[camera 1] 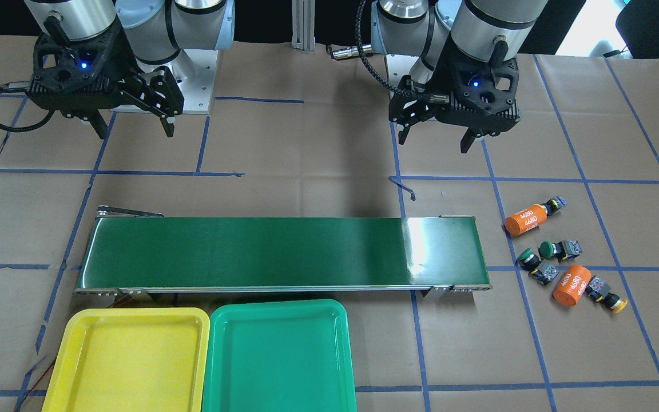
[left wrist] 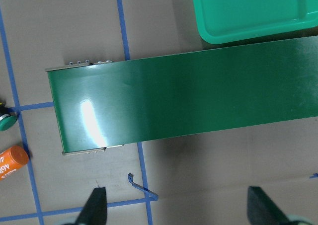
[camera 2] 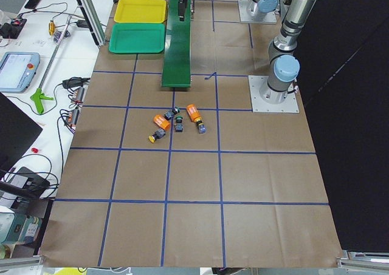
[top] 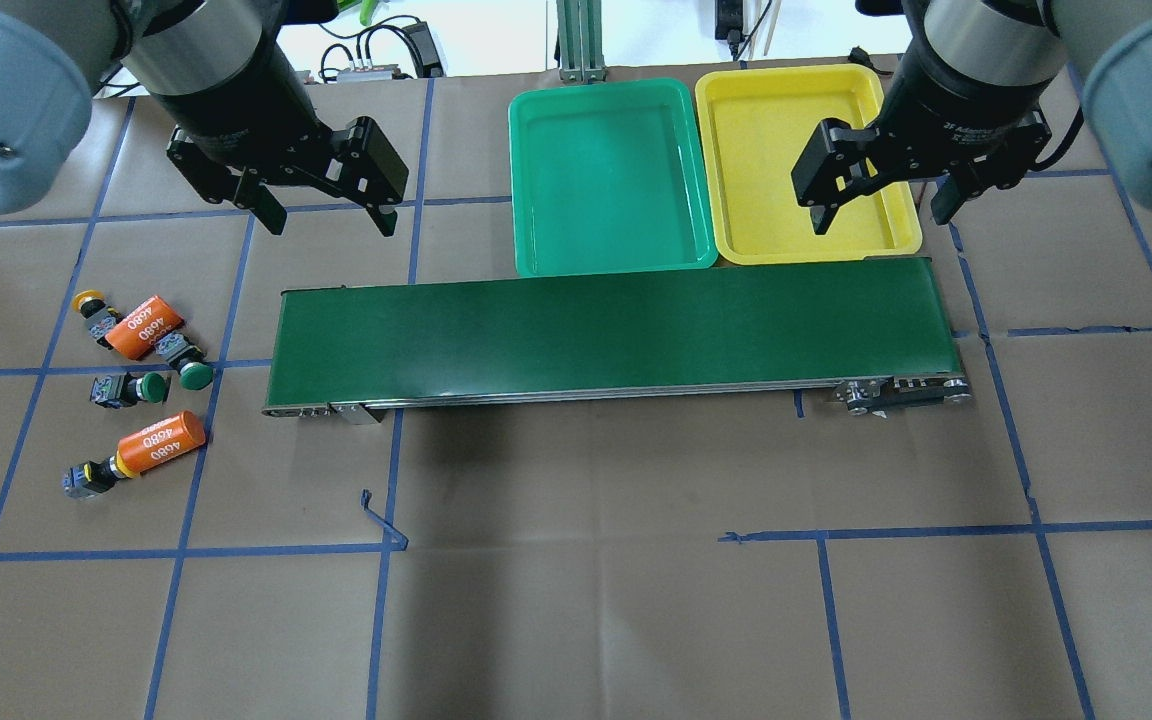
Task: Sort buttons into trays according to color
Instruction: 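Move the left gripper down toward the pile of cells and buttons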
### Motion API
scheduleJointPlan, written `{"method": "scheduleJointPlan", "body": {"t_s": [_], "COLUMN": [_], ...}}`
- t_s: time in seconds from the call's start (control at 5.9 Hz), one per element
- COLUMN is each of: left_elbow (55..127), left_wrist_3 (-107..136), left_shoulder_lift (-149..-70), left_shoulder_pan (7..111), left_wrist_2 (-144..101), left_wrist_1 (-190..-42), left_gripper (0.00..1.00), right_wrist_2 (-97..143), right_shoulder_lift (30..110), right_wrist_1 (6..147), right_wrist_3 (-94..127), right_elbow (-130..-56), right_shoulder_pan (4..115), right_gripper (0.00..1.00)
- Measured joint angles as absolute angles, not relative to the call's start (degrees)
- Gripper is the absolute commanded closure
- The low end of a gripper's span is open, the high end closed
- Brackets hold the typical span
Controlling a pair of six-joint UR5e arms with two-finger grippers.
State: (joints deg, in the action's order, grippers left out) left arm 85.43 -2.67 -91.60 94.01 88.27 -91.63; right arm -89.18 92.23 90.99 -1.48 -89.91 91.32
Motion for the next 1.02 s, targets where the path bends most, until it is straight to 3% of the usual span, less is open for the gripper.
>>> {"method": "scheduleJointPlan", "body": {"t_s": [1.02], "left_elbow": [85.4], "left_wrist_3": [-3.0], "left_shoulder_lift": [-90.7], "left_shoulder_pan": [93.2], "left_wrist_2": [89.2], "left_wrist_1": [-93.5], "left_gripper": [0.02], "right_wrist_2": [-90.0], "right_shoulder_lift": [90.6], "right_wrist_1": [92.2], "right_wrist_3": [-1.3], "right_elbow": [-87.9], "right_shoulder_pan": [91.3], "right_gripper": [0.00]}}
